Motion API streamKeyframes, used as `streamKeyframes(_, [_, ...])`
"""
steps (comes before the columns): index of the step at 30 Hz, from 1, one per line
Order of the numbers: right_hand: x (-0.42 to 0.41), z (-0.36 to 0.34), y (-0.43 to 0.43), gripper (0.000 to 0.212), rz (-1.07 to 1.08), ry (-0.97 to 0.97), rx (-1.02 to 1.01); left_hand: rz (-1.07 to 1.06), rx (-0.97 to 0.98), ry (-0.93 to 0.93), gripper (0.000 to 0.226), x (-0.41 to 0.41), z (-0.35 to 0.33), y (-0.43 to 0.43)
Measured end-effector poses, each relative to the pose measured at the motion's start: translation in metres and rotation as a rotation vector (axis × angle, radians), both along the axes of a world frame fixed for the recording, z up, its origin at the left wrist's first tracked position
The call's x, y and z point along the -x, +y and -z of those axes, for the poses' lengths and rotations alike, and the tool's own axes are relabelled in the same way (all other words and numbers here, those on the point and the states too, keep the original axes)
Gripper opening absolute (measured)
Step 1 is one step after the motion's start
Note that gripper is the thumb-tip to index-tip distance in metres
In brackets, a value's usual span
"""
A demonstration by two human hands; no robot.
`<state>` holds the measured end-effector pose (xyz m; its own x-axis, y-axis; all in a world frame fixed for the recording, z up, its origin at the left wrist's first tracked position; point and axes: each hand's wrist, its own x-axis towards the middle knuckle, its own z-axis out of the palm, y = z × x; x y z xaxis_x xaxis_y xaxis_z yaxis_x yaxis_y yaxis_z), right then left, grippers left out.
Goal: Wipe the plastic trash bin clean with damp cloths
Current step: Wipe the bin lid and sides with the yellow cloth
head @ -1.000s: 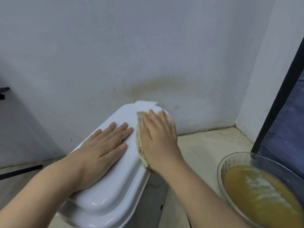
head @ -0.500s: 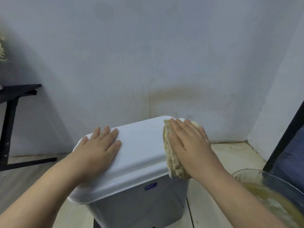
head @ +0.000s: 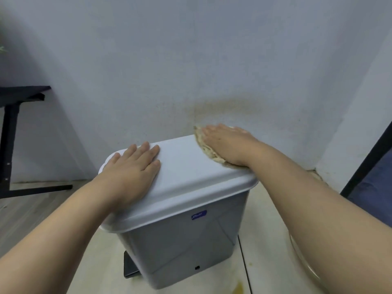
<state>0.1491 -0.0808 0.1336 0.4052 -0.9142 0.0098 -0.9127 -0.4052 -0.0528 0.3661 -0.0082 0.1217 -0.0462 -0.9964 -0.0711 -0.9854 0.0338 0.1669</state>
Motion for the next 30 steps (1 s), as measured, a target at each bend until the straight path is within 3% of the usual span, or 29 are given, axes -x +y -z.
streamKeyframes(3, [0.007, 0.031, 0.050, 0.050, 0.364, -0.222, 0.241, -0.015, 0.021, 0.017, 0.052, 0.005, 0.001, -0.002])
streamKeyframes(5, [-0.018, 0.047, 0.093, 0.063, 0.425, -0.320, 0.332, 0.000, 0.019, 0.009, 0.052, 0.007, 0.001, -0.003])
streamKeyframes(8, [-0.056, 0.046, 0.102, 0.065, 0.193, -0.276, 0.274, 0.032, 0.005, 0.002, 0.052, 0.005, 0.001, -0.003])
streamKeyframes(11, [-0.045, 0.021, 0.048, 0.054, -0.037, -0.175, 0.016, 0.063, 0.004, 0.004, 0.050, -0.001, -0.001, -0.003])
streamKeyframes(13, [-0.015, 0.005, 0.008, 0.053, -0.071, -0.078, -0.081, 0.074, 0.001, -0.004, 0.050, -0.003, -0.001, -0.003])
streamKeyframes(15, [0.014, -0.001, -0.013, 0.052, -0.009, -0.101, -0.102, 0.074, -0.018, -0.007, 0.050, -0.004, -0.002, -0.005])
streamKeyframes(22, [0.056, 0.030, 0.005, 0.051, 0.094, -0.521, 0.061, 0.034, -0.033, 0.062, 0.050, 0.010, -0.009, -0.006])
streamKeyframes(27, [0.067, 0.056, 0.046, 0.029, 0.083, -0.974, 0.215, 0.139, 0.028, 0.060, 0.052, 0.070, -0.006, -0.003])
streamKeyframes(30, [0.054, 0.068, 0.072, 0.028, 0.182, -1.237, 0.337, 0.155, 0.041, 0.055, 0.053, 0.089, -0.001, -0.004])
